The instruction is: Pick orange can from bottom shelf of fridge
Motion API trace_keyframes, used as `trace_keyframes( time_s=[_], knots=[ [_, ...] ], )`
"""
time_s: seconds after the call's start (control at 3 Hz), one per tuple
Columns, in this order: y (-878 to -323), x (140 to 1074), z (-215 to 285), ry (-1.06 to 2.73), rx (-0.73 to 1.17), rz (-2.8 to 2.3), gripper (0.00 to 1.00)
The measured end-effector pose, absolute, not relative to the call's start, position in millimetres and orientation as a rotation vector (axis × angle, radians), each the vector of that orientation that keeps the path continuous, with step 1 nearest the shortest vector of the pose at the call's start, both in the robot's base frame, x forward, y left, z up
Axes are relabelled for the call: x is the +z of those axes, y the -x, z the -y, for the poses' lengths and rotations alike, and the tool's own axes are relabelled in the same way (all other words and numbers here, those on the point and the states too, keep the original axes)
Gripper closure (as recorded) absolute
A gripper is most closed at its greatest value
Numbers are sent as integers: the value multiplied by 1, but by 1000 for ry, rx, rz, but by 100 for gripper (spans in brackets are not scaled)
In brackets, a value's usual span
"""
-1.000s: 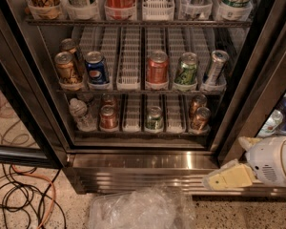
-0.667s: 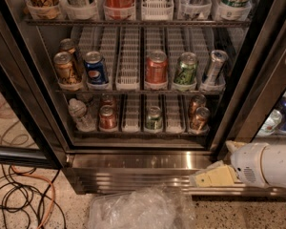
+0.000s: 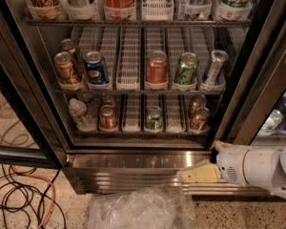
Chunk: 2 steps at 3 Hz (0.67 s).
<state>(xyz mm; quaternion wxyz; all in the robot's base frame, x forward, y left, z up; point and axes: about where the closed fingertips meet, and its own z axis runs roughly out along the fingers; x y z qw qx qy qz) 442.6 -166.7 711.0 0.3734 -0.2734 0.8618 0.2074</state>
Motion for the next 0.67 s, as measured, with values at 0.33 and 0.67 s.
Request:
trace_keyframes(
  time_s=[0.33,0.67],
  knots=[
    [-443,711,167,701,531,-2208,17],
    [-443,711,167,701,531,-2208,40]
  ],
)
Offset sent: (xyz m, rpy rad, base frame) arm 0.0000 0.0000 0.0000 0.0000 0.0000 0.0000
